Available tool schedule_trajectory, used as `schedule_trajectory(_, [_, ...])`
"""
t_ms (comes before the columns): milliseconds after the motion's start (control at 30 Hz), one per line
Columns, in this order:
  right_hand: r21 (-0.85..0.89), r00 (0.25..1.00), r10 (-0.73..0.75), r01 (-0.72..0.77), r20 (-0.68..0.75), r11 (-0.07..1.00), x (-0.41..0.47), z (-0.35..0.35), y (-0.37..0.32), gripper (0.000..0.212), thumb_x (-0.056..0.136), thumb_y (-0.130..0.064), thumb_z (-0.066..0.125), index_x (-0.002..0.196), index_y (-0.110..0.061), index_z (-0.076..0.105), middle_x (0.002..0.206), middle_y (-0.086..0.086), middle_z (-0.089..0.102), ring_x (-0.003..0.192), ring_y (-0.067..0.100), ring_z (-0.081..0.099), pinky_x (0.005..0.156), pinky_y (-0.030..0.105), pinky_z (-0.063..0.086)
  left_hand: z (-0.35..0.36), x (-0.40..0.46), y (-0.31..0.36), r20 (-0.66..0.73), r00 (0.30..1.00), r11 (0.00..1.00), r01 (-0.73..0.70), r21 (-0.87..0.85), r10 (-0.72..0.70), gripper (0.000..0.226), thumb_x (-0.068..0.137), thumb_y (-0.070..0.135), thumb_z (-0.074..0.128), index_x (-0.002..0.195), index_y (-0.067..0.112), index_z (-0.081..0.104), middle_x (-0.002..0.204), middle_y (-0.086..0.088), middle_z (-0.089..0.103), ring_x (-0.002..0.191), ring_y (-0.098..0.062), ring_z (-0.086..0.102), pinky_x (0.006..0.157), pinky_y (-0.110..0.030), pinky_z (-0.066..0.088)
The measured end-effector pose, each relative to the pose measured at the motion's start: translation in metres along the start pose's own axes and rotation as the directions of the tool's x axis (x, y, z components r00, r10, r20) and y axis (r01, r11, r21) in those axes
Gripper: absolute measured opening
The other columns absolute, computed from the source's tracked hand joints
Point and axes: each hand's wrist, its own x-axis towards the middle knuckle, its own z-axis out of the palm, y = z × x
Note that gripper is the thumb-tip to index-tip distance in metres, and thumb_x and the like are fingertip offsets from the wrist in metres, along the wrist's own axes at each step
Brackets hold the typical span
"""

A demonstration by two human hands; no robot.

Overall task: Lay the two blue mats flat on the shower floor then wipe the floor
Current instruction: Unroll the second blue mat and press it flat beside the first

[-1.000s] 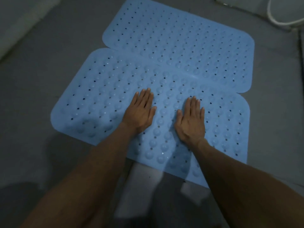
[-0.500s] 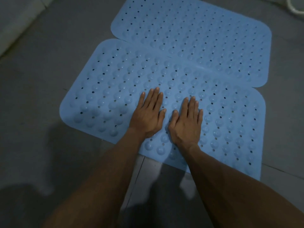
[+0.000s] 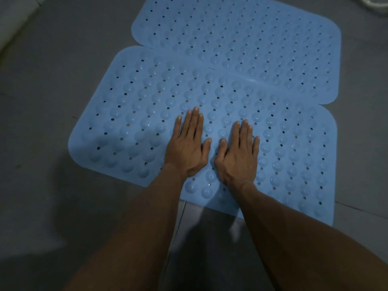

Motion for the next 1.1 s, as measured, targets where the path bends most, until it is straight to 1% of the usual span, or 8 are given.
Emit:
schedule_trajectory(67, [0.006, 1.000, 0.007, -0.007, -0.009, 1.000, 0.0012, 0.0020, 0.0001, 0.066, 0.103, -0.046, 0.022, 0.160, -0.016, 0.006, 0.167, 0.005, 0.000, 0.154, 0.017, -0.006, 0.125, 0.044, 0.000, 0.0010, 0.0001, -0.0002, -0.014, 1.000, 1.000, -0.008, -0.014, 0.008, 0.068, 0.101, 0.043, 0.022, 0.152, -0.001, 0.014, 0.161, -0.017, 0.008, 0.150, -0.027, 0.004, 0.120, -0.049, 0.012])
schedule_trajectory(200, [0.018, 1.000, 0.010, -0.010, -0.025, 1.000, 0.0026, 0.0043, 0.0019, 0.066, 0.103, -0.046, 0.026, 0.160, -0.017, 0.010, 0.167, 0.005, 0.004, 0.154, 0.017, -0.002, 0.125, 0.043, 0.001, -0.0004, 0.0033, 0.0004, 0.014, 1.000, 1.000, 0.018, -0.007, -0.018, 0.070, 0.099, 0.044, 0.022, 0.153, 0.001, 0.012, 0.161, -0.017, 0.005, 0.150, -0.028, 0.001, 0.120, -0.050, 0.007])
schedule_trajectory(400, [0.035, 0.999, 0.011, -0.010, -0.039, 0.999, 0.0020, 0.0028, 0.0011, 0.066, 0.102, -0.045, 0.028, 0.159, -0.016, 0.013, 0.167, 0.006, 0.008, 0.154, 0.018, 0.003, 0.125, 0.045, 0.004, -0.0034, 0.0025, 0.0017, 0.030, 0.999, 0.999, 0.032, 0.012, -0.032, 0.071, 0.099, 0.043, 0.024, 0.153, -0.001, 0.013, 0.161, -0.019, 0.005, 0.150, -0.030, 0.000, 0.120, -0.050, 0.007])
schedule_trajectory(633, [-0.017, 1.000, 0.003, -0.004, -0.019, 1.000, 0.0017, 0.0016, 0.0009, 0.066, 0.102, -0.047, 0.023, 0.160, -0.016, 0.009, 0.167, 0.006, 0.004, 0.154, 0.018, -0.001, 0.125, 0.044, 0.001, -0.0004, 0.0017, 0.0010, 0.031, 0.999, 0.999, 0.045, -0.027, -0.044, 0.071, 0.099, 0.045, 0.021, 0.152, -0.001, 0.015, 0.161, -0.020, 0.008, 0.150, -0.029, 0.004, 0.120, -0.048, 0.010])
schedule_trajectory(900, [-0.024, 1.000, 0.020, -0.020, -0.003, 1.000, 0.0009, 0.0000, -0.0014, 0.067, 0.101, -0.048, 0.021, 0.160, -0.017, 0.008, 0.168, 0.006, 0.004, 0.154, 0.017, -0.002, 0.125, 0.044, 0.001, -0.0033, 0.0027, 0.0021, 0.107, 0.992, 0.998, 0.067, -0.008, -0.066, 0.072, 0.098, 0.047, 0.011, 0.153, 0.001, 0.003, 0.161, -0.018, -0.004, 0.150, -0.028, -0.005, 0.121, -0.047, 0.005])
schedule_trajectory(1033, [-0.023, 1.000, 0.022, -0.022, -0.001, 0.999, 0.0008, -0.0001, -0.0015, 0.067, 0.102, -0.048, 0.022, 0.160, -0.017, 0.008, 0.167, 0.006, 0.004, 0.154, 0.017, -0.002, 0.125, 0.045, 0.002, -0.0028, 0.0018, 0.0015, 0.099, 0.993, 0.998, 0.064, -0.011, -0.063, 0.072, 0.099, 0.047, 0.014, 0.153, 0.000, 0.007, 0.161, -0.019, -0.001, 0.150, -0.028, -0.003, 0.121, -0.048, 0.006])
schedule_trajectory(1100, [-0.013, 1.000, 0.019, -0.019, 0.002, 1.000, 0.0018, 0.0013, -0.0004, 0.068, 0.102, -0.048, 0.022, 0.160, -0.016, 0.008, 0.167, 0.006, 0.004, 0.154, 0.018, -0.002, 0.125, 0.045, 0.002, -0.0023, 0.0014, 0.0012, 0.072, 0.996, 0.998, 0.056, -0.021, -0.054, 0.071, 0.100, 0.046, 0.018, 0.153, -0.001, 0.012, 0.161, -0.019, 0.004, 0.150, -0.029, 0.002, 0.121, -0.048, 0.009])
